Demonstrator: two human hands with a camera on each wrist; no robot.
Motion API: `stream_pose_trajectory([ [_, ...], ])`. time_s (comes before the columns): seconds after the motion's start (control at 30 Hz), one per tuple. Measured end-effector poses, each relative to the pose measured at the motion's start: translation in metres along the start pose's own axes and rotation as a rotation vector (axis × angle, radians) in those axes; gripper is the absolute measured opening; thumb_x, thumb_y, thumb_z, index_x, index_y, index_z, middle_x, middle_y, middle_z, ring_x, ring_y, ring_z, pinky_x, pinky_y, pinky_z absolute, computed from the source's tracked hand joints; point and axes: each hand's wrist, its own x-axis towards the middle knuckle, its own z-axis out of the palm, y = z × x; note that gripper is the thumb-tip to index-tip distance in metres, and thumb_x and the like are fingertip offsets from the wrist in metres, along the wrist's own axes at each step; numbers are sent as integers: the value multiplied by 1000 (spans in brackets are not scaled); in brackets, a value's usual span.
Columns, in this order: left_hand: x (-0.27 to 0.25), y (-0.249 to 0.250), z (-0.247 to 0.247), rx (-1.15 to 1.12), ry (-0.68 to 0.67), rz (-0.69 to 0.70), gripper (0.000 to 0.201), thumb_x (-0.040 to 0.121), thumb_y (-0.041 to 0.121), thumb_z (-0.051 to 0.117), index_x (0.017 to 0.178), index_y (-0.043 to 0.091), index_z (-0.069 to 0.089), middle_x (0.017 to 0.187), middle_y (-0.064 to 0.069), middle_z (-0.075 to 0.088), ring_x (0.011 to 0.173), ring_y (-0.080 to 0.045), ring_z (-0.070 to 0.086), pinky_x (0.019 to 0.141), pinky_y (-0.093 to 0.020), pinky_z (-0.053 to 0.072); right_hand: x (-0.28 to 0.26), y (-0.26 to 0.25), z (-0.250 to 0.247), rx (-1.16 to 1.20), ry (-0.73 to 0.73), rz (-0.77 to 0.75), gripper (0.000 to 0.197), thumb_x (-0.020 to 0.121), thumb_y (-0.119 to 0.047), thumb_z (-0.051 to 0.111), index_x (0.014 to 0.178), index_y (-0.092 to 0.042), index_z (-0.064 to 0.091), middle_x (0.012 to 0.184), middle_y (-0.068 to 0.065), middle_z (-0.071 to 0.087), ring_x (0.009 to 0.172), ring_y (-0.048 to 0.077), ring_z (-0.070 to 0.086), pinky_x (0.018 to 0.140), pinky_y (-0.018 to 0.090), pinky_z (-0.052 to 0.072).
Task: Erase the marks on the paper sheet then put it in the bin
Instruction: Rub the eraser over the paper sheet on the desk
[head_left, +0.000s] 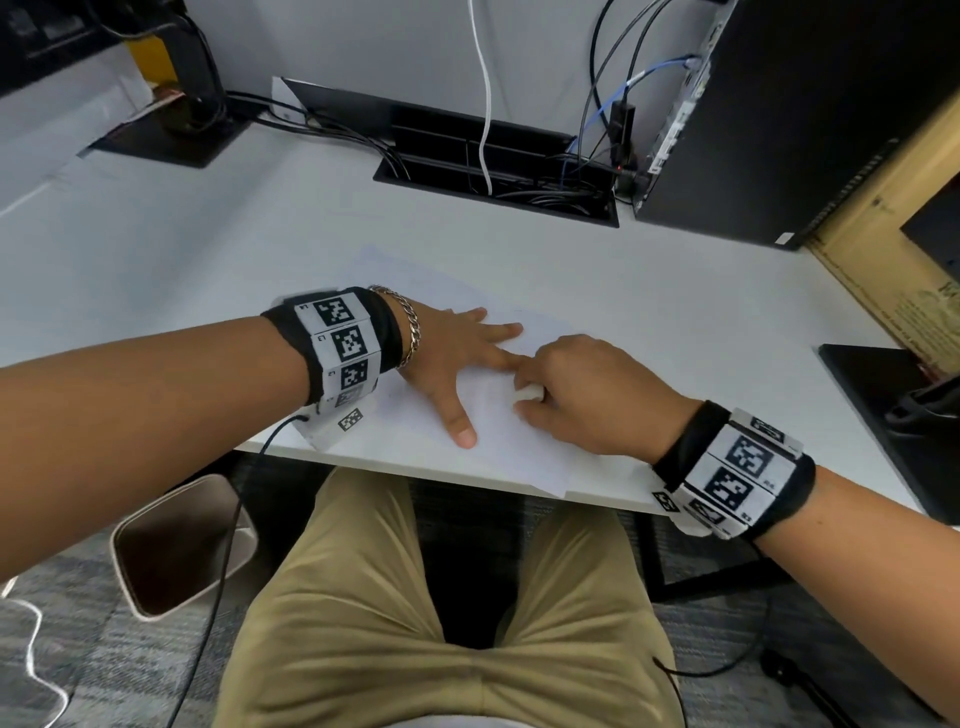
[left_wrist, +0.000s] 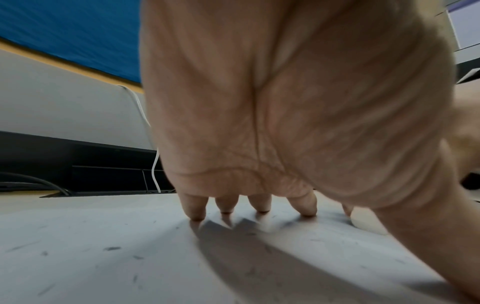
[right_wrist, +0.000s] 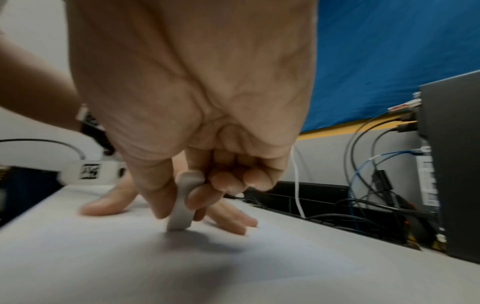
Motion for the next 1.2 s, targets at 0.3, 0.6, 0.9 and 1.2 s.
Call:
stream_pose_trajectory([
  [0.3,1,1,-2,13,-20,-11,124,68,84,74,154,65,-13,169,17,-28,158,-28,-23,125,-68,-1,1,-2,-1,-52,3,-28,33,96,-40,57,121,-23,71,109,0,70,107,22,61,83,34,49],
  [0.6,7,-4,1,7,-28,-17,135,62,90,74,156,60,-19,168,20,-29,158,-26,-24,125,-69,0,-2,3,-4,-14,-28,-76,32,96,-41,60,121,-25,71,89,-10,58,99,18,59,83,39,52],
  [0.9,3,2,-2,22,-29,-42,139,69,82,75,161,43,-21,169,17,-29,158,-28,-23,127,-63,0,-8,3,-5,-32,-61,-121,30,96,-42,59,119,-26,72,86,-13,55,94,16,57,81,38,52],
  [1.2,5,0,-2,18,-40,-33,140,67,84,75,160,45,-23,168,18,-29,157,-28,-25,127,-64,-1,-4,2,-12,-72,-87,-134,30,95,-41,59,118,-26,72,88,-11,54,97,19,58,81,41,53],
])
